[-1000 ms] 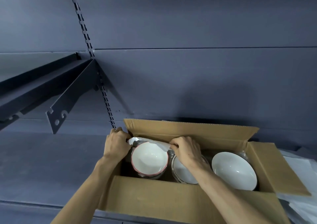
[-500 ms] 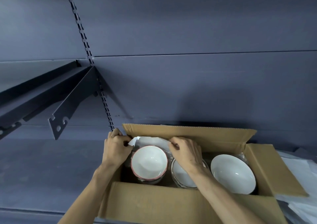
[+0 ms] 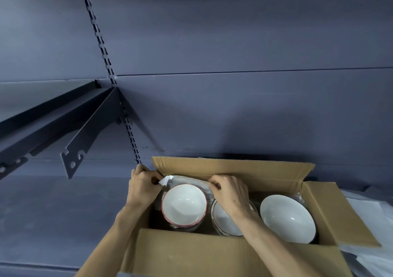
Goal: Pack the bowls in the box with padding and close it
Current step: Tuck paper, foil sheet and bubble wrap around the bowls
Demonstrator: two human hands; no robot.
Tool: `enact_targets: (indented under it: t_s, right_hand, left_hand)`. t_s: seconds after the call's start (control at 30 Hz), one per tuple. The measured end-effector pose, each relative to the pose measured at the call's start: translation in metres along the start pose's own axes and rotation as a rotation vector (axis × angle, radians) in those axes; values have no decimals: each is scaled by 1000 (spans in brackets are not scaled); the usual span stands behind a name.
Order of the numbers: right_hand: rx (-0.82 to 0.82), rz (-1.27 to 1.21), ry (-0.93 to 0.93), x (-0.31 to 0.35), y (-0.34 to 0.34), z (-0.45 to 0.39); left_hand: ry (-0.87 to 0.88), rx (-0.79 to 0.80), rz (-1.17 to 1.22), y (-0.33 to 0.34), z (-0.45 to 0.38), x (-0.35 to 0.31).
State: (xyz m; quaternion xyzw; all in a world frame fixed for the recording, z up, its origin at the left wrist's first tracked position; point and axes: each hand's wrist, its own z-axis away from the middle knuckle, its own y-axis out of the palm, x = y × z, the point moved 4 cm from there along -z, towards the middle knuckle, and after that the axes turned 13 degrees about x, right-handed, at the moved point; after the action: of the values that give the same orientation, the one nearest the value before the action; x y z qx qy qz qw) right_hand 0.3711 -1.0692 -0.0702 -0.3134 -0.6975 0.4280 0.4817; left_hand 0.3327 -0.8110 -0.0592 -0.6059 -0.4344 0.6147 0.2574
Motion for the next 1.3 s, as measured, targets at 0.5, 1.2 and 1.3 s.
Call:
enact_targets:
  t_s: [0.5, 1.2, 1.3]
  right_hand:
    - [-161, -266, -64, -83, -125, 62]
    - [-227, -237, 744, -361, -190, 230]
    - [-251, -282, 704, -366, -187, 218]
  left_hand:
    - [436, -184, 186, -12, 40, -180]
    - [593, 571, -412, 246, 1, -446]
    - [502, 609, -515, 259, -10, -447]
